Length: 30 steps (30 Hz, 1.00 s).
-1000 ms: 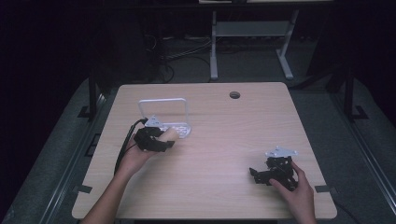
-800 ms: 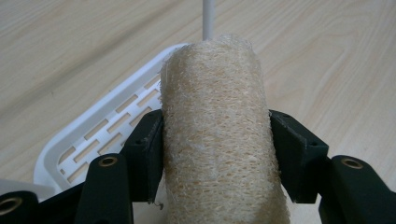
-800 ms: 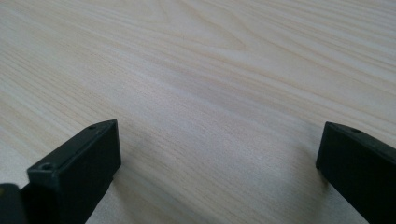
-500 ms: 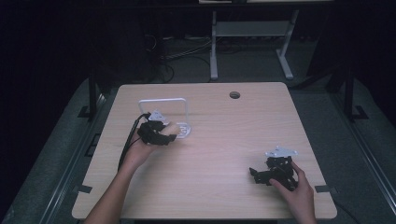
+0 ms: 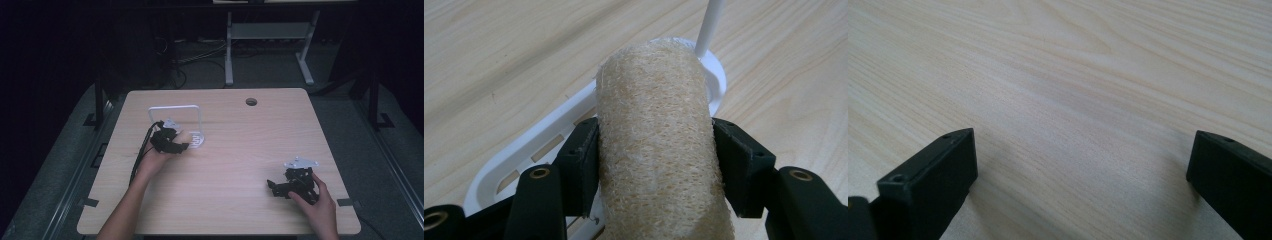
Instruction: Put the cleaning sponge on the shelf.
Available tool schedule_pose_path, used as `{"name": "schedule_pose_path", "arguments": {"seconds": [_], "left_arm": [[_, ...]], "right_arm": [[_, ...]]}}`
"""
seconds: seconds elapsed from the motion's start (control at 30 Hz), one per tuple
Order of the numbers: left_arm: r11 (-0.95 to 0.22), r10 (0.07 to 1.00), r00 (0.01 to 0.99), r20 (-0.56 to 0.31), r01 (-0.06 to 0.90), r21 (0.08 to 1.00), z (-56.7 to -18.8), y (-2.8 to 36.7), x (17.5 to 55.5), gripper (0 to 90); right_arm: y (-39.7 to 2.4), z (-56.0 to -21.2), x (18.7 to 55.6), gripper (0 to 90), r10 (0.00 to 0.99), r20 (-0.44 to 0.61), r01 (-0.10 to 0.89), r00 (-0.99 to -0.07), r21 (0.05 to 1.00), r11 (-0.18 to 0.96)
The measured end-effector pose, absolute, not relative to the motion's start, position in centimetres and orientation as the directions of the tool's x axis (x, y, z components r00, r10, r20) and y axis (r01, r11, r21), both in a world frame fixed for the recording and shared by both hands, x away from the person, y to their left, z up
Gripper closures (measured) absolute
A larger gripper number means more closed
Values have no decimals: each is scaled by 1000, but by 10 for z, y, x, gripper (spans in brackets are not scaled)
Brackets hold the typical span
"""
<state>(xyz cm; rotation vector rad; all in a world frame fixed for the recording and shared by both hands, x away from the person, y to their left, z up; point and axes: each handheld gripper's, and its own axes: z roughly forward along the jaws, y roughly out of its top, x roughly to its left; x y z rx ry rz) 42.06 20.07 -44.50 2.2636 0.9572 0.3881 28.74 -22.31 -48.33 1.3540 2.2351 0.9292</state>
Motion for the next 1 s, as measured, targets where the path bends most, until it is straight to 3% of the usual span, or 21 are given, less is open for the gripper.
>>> {"name": "schedule_pose_path", "arguments": {"seconds": [0.67, 1.0], "left_arm": [[-531, 737, 675, 33, 548, 646, -451, 198, 424, 396], [-519, 743, 668, 32, 546, 657, -448, 200, 423, 350]], "right_arm": [[-223, -483, 287, 0, 881, 26, 640, -473, 698, 323], [-223, -483, 287, 0, 881, 26, 639, -473, 698, 323]]}}
